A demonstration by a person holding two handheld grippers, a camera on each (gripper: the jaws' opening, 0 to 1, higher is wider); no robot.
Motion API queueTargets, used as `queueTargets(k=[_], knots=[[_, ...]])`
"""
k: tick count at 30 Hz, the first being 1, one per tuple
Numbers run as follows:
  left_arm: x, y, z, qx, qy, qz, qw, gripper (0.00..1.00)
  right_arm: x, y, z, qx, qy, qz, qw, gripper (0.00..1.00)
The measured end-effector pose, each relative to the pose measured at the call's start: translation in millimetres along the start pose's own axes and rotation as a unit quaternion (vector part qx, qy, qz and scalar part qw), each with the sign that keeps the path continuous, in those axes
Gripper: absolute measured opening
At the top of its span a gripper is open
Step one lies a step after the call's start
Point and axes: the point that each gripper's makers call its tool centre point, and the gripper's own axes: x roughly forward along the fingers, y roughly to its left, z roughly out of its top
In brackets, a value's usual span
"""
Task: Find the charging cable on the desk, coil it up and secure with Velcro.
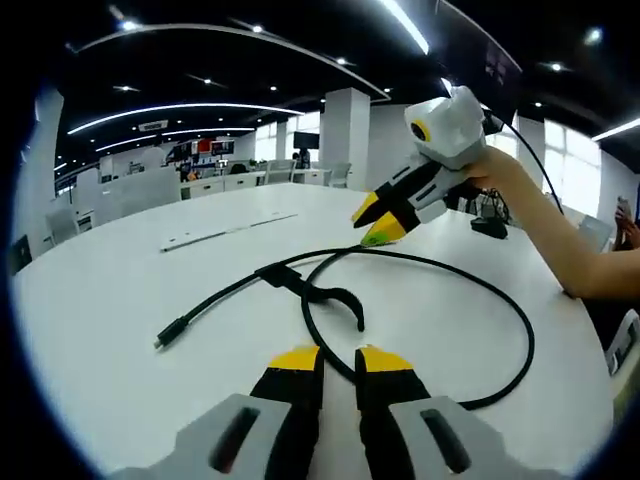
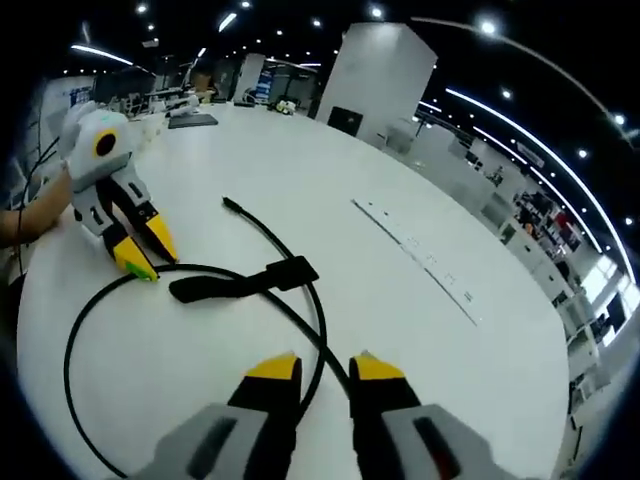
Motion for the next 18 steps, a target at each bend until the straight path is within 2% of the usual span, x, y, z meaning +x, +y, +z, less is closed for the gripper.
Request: queueTargets(k=[4,11,18], knots=[[0,0.6,-0.2,0.003,-0.002,0.004,1.0000,0.14,2,6,-5.2,0.004,0.009,0.015,0.9998,0.21],[-1,1.2,-0.2,0.002,-0.005,0.003,1.0000,0.14,4,7,-11.5,0.010,0.017,0.021,0.9996,0.21],[-1,1.3,-0.1,0.001,-0.005,0.003,1.0000,0.14,3,8,-13.0,0.021,0.013,0.035,0.9991,0.20]])
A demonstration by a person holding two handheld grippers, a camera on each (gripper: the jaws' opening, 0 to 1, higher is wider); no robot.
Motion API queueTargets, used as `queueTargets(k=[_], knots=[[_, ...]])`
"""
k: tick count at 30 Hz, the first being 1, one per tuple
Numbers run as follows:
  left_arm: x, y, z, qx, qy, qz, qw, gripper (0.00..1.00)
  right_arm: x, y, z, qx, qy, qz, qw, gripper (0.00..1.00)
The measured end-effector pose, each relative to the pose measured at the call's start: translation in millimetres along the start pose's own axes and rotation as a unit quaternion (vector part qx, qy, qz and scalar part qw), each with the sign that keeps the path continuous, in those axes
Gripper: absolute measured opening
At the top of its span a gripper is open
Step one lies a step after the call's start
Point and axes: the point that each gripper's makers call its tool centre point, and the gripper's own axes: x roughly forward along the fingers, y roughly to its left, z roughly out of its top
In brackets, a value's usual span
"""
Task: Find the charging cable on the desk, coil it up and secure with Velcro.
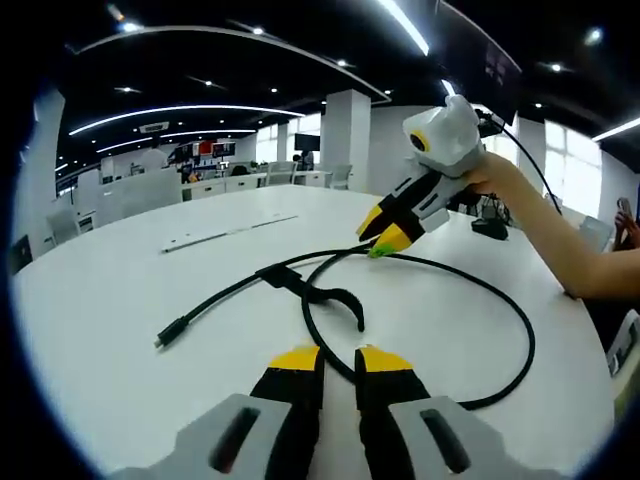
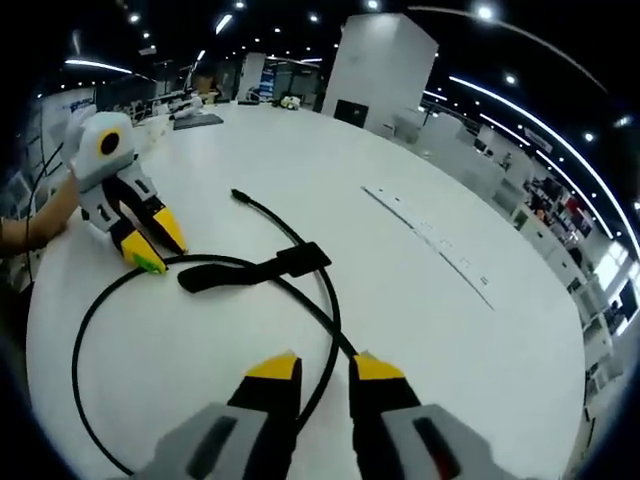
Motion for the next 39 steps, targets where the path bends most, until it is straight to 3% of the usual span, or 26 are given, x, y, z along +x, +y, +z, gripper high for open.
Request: queueTargets(k=[6,27,39], knots=[[0,0.3,0.3,0.001,0.000,0.001,1.0000,0.14,5,4,1.0,-0.004,0.001,0.013,0.9999,0.20],[0,-1.0,0.6,0.004,0.000,0.000,1.0000,0.14,11,0,-1.7,0.002,0.008,0.004,1.0000,0.17],[0,-0.5,1.0,0.003,-0.001,0.000,1.0000,0.14,13,-3,-6.1,0.000,0.013,-0.006,0.9999,0.09]])
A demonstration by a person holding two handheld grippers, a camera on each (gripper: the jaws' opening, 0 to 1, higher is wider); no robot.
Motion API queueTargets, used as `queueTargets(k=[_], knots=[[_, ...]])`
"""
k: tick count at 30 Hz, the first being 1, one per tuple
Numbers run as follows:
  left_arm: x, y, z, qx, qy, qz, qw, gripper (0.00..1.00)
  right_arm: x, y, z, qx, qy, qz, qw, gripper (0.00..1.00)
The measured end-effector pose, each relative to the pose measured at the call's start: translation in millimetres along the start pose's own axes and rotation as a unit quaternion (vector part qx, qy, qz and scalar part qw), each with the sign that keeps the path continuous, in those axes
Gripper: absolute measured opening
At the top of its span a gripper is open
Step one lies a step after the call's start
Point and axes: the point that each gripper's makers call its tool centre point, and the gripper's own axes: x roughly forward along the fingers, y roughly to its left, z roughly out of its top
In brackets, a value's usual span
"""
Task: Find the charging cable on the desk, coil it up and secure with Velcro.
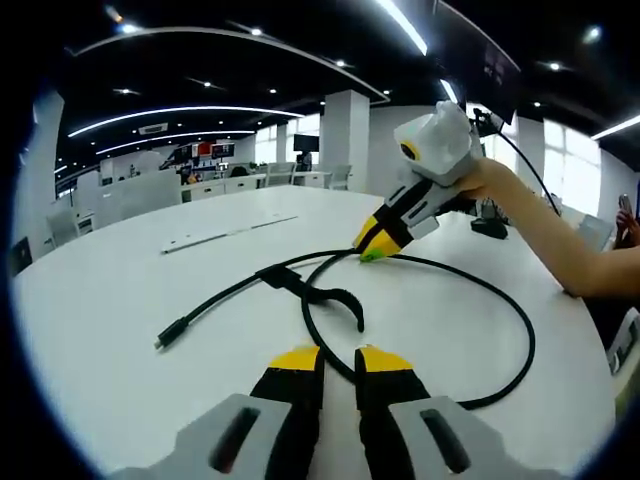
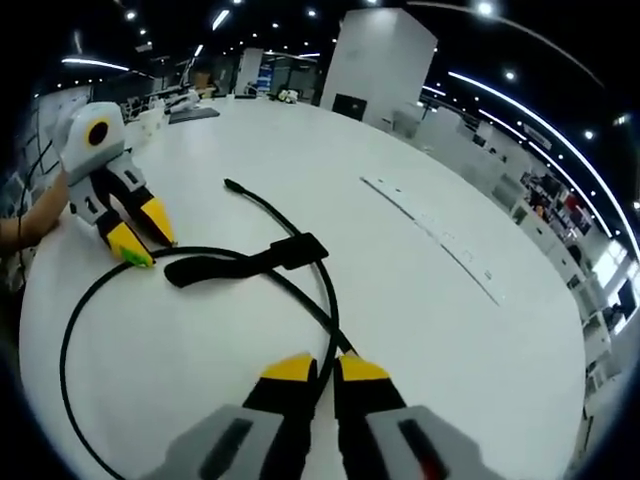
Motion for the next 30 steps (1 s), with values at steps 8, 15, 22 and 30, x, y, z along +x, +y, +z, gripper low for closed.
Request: queueTargets(k=[8,15,22,30], knots=[[0,-0.2,-0.2,-0.001,0.000,0.000,1.0000,0.14,0,1,0.9,-0.009,0.002,-0.001,1.0000,0.09],[0,-0.1,-0.2,-0.001,0.000,0.000,1.0000,0.14,1,9,7.8,-0.026,-0.002,0.007,0.9996,0.08],[0,-0.4,-0.3,0.000,0.000,0.000,1.0000,0.14,3,17,13.4,-0.042,-0.004,0.017,0.9990,0.08],[0,-0.5,0.1,-0.001,-0.001,-0.001,1.0000,0.14,3,33,21.7,-0.053,-0.015,0.037,0.9978,0.08]])
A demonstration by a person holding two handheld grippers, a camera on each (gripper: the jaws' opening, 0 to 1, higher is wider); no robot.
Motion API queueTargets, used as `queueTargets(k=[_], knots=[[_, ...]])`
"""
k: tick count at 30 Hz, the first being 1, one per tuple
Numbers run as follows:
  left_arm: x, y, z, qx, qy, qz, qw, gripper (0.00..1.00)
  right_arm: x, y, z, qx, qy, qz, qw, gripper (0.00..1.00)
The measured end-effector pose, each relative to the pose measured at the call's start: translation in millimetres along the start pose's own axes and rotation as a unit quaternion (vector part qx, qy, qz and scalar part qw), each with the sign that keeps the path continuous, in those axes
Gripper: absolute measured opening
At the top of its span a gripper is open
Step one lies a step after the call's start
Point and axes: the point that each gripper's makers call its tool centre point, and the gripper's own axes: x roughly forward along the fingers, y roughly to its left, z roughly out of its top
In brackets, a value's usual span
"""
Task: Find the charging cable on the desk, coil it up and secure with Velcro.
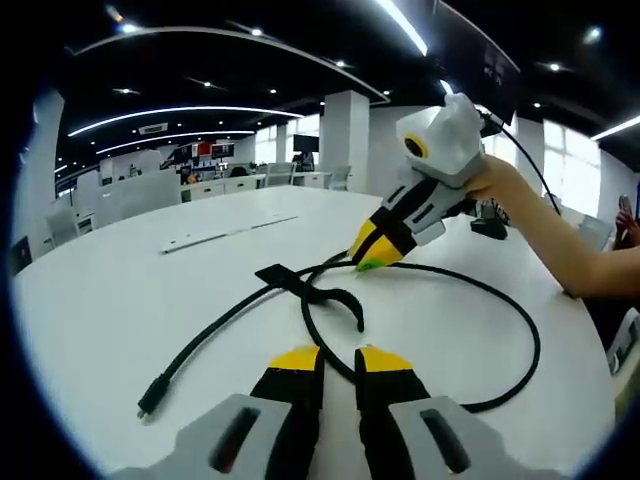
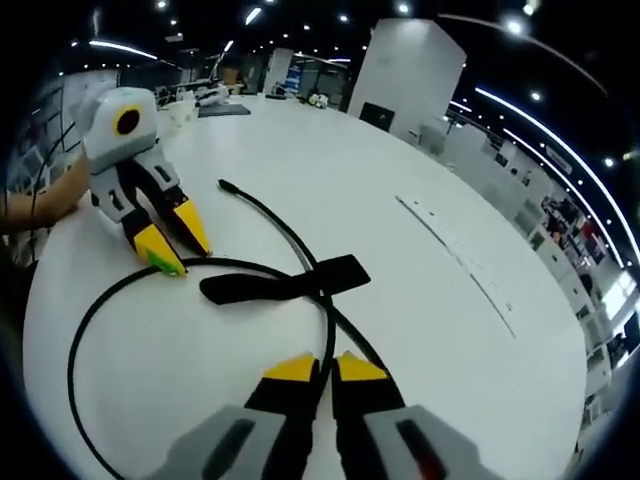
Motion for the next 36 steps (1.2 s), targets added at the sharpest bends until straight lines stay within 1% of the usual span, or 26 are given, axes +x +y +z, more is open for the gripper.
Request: queueTargets(k=[7,11,14,16,19,22,25,27,30,32,36], knots=[[0,-0.5,0.2,0.001,0.000,0.000,1.0000,0.14,3,14,12.4,-0.023,-0.008,0.023,0.9994,0.07],[0,-0.7,0.0,0.001,0.000,0.000,1.0000,0.14,4,23,18.0,-0.035,-0.010,0.029,0.9989,0.07],[-1,-0.8,-0.2,0.001,0.000,0.000,1.0000,0.14,6,22,17.1,-0.039,-0.008,0.028,0.9988,0.07],[-1,-0.6,-0.3,0.001,0.000,0.000,1.0000,0.14,7,20,16.8,-0.029,-0.011,0.029,0.9991,0.09],[-1,-0.4,-0.4,0.000,0.000,0.000,1.0000,0.14,7,17,12.2,-0.024,-0.010,0.031,0.9992,0.15],[-1,-0.3,-0.4,0.000,0.000,0.000,1.0000,0.14,2,8,7.9,-0.010,-0.011,0.023,0.9996,0.22],[-1,-0.4,-0.5,0.001,0.000,0.000,1.0000,0.14,-6,0,7.0,0.019,-0.028,0.022,0.9992,0.28],[-1,-0.4,-0.5,0.001,0.000,0.000,1.0000,0.14,-16,-11,4.0,0.040,-0.042,0.012,0.9983,0.33],[0,-0.4,-0.5,0.000,0.000,0.000,1.0000,0.14,-27,-18,-2.5,0.058,-0.054,0.010,0.9968,0.43],[0,-0.5,-0.5,0.000,-0.001,0.000,1.0000,0.14,-34,-20,-10.9,0.061,-0.055,0.013,0.9966,0.49],[0,-0.6,-0.6,0.000,-0.001,0.001,1.0000,0.14,-39,-27,-23.4,0.054,-0.043,0.006,0.9976,0.59]])
